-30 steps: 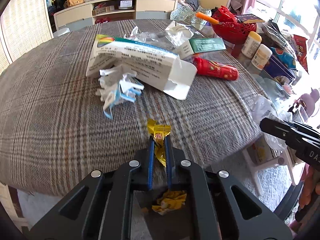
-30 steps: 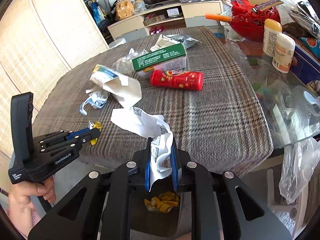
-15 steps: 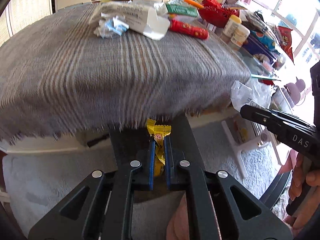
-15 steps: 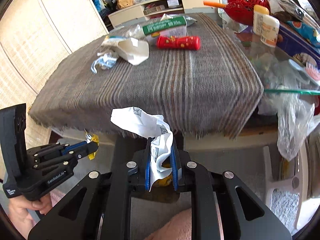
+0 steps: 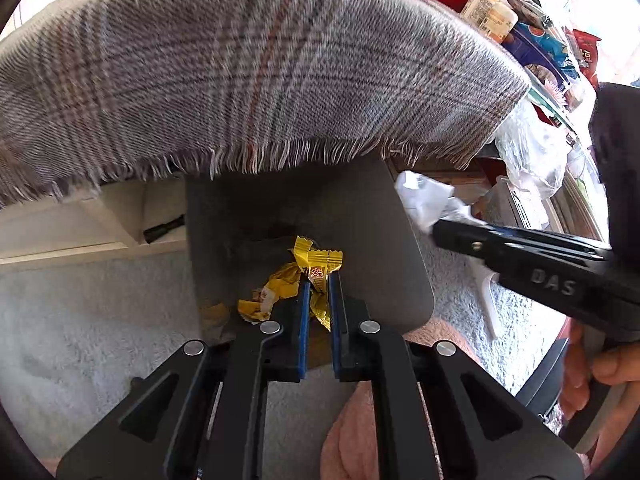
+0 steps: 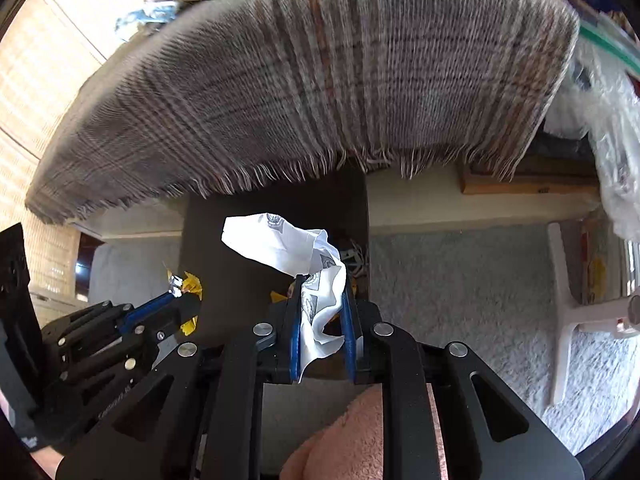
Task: Collect trash
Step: 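Drop the candy wrapper into the bin with left while right drops white paper, then move the right tool to the red Skittles tube, then grasp the Skittles tube with right while left grasps the white-blue plastic scrap, then release the Skittles tube and plastic scrap into the bin with both tools, then move the left tool toward the crumpled white paper on the table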
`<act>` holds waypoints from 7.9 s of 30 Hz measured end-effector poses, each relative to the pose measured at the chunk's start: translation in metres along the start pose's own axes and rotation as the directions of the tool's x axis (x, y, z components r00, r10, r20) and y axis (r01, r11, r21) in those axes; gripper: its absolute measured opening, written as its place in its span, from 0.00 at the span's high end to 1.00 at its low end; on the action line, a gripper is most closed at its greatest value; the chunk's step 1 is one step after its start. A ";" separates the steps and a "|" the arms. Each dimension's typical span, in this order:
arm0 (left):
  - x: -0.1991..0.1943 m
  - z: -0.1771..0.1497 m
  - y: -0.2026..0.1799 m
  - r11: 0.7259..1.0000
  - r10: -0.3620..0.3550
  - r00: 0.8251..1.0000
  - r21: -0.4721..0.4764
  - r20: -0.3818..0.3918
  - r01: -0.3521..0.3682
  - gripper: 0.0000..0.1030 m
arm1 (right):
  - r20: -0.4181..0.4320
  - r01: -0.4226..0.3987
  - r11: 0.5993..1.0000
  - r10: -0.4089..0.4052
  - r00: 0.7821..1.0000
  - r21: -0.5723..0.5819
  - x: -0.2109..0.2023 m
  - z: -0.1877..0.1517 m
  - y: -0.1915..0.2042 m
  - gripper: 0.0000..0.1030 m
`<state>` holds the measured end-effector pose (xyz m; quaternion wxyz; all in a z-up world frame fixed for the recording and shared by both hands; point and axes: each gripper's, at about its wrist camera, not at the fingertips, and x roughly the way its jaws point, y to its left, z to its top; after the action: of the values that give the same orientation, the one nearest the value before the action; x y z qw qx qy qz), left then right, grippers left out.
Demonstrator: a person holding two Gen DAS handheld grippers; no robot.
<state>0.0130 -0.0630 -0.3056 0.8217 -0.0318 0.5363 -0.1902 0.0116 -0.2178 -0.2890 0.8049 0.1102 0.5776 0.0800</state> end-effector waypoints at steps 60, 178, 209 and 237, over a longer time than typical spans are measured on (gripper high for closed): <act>-0.127 0.119 0.044 0.988 0.149 0.956 -0.078 0.251 -0.133 0.14 | 0.307 0.047 0.998 -0.054 0.950 0.029 -0.119 0.101 -0.012 0.03; 0.013 0.022 0.015 0.996 -0.072 0.987 -0.066 -0.145 0.062 0.96 | -0.002 0.059 0.978 -0.061 0.998 -0.201 0.015 -0.016 0.027 0.64; -0.118 0.078 0.030 0.993 0.108 0.985 -0.067 0.134 -0.100 0.08 | 0.240 0.078 0.984 -0.038 0.970 -0.161 -0.111 0.057 0.010 0.03; -0.071 0.191 0.072 0.981 0.194 0.972 -0.029 0.129 -0.192 0.77 | 0.195 -0.034 0.937 0.108 0.975 -0.348 -0.053 0.243 0.130 0.03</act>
<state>0.1787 -0.0009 -0.1811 0.8695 0.0014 0.4831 -0.1026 0.2251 -0.1265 -0.1308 0.8649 -0.0029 0.4619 0.1963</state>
